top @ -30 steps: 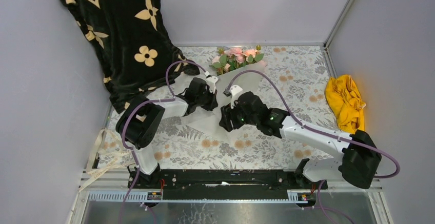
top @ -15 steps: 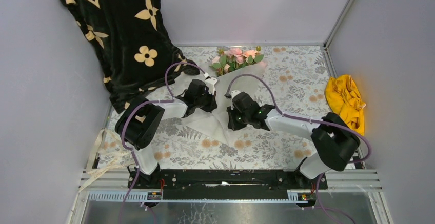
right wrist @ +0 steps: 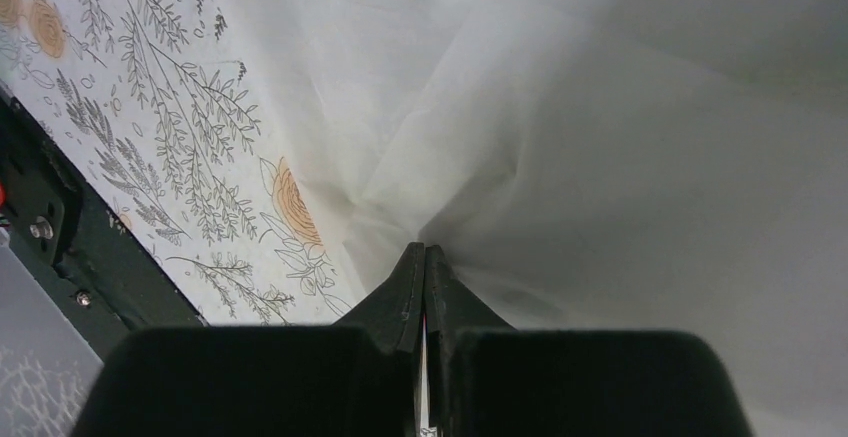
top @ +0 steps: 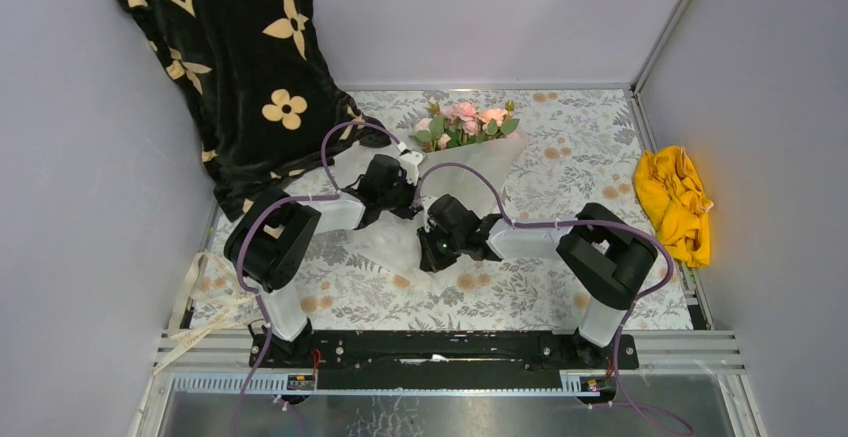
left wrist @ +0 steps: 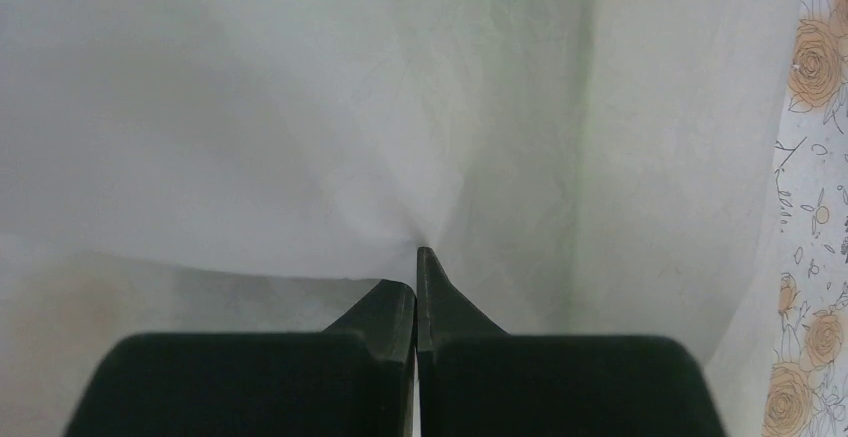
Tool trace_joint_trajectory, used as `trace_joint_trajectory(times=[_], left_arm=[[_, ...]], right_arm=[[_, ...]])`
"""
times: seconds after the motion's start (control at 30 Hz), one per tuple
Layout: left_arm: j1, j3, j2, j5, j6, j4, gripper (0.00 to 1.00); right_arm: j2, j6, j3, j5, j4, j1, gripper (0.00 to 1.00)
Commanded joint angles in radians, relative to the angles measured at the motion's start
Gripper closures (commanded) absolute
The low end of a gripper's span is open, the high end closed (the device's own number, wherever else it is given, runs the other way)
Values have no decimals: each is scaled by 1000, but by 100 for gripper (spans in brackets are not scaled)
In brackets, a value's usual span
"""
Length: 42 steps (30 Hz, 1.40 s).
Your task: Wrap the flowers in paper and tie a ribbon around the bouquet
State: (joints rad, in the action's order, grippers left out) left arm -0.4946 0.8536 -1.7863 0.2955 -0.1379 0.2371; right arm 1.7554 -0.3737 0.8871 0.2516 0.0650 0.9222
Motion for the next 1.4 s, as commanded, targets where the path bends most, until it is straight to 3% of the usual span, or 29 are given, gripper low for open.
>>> trace_joint_trajectory(times=[0.0, 0.23, 0.37, 0.47, 0.63, 0.73, 0.83, 0.97, 1.03, 1.17, 1.37], left_arm=[[20, -8, 21, -19, 33, 53, 100], [30, -12, 16, -21, 50, 61, 100], [30, -25, 23, -19, 45, 68, 100], [29, -35, 31, -21, 47, 71, 100], [30, -53, 39, -9, 36, 78, 100], [30, -63, 45, -17, 33, 87, 100], [30, -62, 53, -21, 38, 87, 100], [29, -76, 80, 12, 30, 95, 100], [22, -94, 93, 2, 22, 109, 100], [4, -121, 129, -19, 17, 133, 100], [-4, -155, 149, -47, 24, 139, 100]], right_arm=[[-25, 4, -25, 3, -54, 28, 100], [-163, 112, -31, 56, -162, 114, 100], [-138, 113, -37, 75, -165, 118, 100], [-122, 104, -46, 66, -178, 118, 100], [-246, 168, 44, 53, -253, 117, 100], [-248, 150, 30, -8, -213, 106, 98], [-191, 83, -3, -133, -231, 84, 86], [-291, 33, -64, -233, -229, -11, 51], [-334, -11, -101, -229, -205, -100, 39], [-342, -132, -192, -124, -59, -222, 27], [-224, -222, -215, -44, 104, -300, 25]])
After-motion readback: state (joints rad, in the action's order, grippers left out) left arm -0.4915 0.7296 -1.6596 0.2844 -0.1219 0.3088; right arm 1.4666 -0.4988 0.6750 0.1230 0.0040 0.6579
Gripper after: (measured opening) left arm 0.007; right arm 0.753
